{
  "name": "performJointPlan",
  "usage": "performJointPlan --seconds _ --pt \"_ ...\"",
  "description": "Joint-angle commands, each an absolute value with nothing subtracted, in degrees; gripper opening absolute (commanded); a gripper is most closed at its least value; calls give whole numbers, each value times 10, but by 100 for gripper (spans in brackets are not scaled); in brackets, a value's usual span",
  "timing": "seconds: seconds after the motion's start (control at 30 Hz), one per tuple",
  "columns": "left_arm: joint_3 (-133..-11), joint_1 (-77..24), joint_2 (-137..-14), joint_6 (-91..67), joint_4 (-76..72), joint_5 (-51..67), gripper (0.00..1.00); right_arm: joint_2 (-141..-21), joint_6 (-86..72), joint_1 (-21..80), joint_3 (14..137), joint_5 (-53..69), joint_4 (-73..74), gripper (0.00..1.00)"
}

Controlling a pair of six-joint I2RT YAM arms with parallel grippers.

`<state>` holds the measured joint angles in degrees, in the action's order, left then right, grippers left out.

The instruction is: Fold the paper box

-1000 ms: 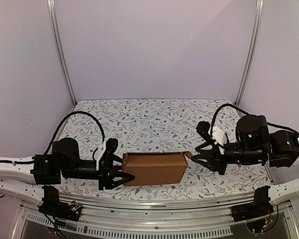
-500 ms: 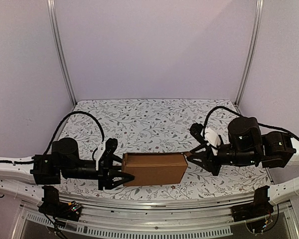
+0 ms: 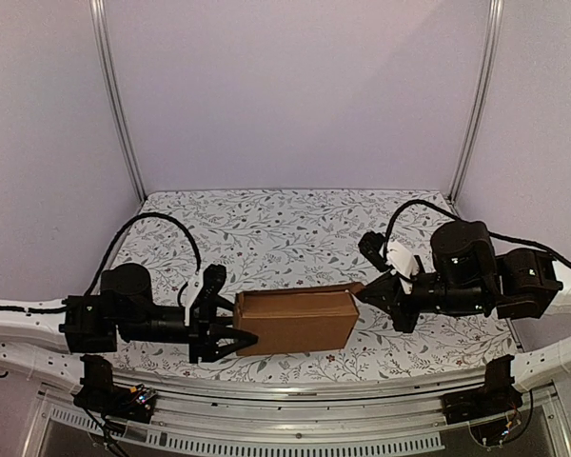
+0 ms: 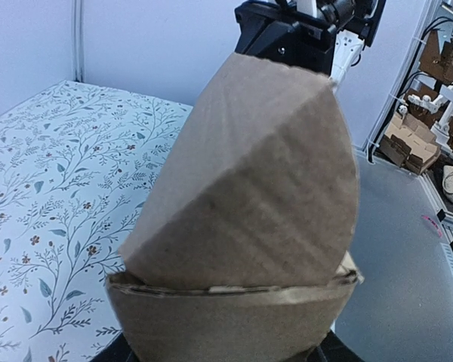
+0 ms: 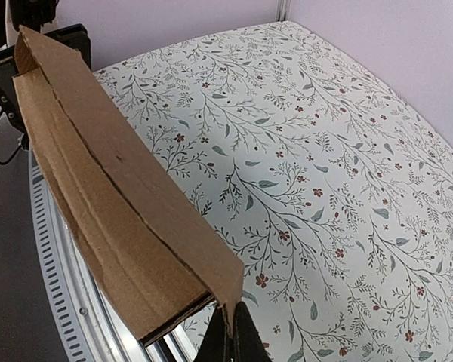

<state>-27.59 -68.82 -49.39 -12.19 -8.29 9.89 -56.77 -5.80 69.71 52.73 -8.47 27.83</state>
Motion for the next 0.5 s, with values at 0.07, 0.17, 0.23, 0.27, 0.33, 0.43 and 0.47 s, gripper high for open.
performJointPlan --seconds 0.07,0.17,0.23,0.27,0.33,0.43,0.47 --pt "-287 -682 -539 -101 -74 84 0 -585 -78 696 557 -88 264 0" --pt "-290 -684 -558 -91 -71 71 0 -593 -84 698 561 -91 265 0" --pt "-290 -687 -566 -84 -74 56 0 -597 -84 701 562 -95 266 0" --pt "-290 -688 -567 -80 -75 47 0 -601 -85 703 563 -97 268 0" --pt "-289 -693 -568 -74 -76 23 0 -607 -86 705 567 -100 272 0" --pt "-287 -700 -566 -66 -80 -18 0 -615 -93 706 572 -99 274 0" --pt "-285 -701 -567 -63 -82 -29 0 -617 -95 707 573 -99 274 0"
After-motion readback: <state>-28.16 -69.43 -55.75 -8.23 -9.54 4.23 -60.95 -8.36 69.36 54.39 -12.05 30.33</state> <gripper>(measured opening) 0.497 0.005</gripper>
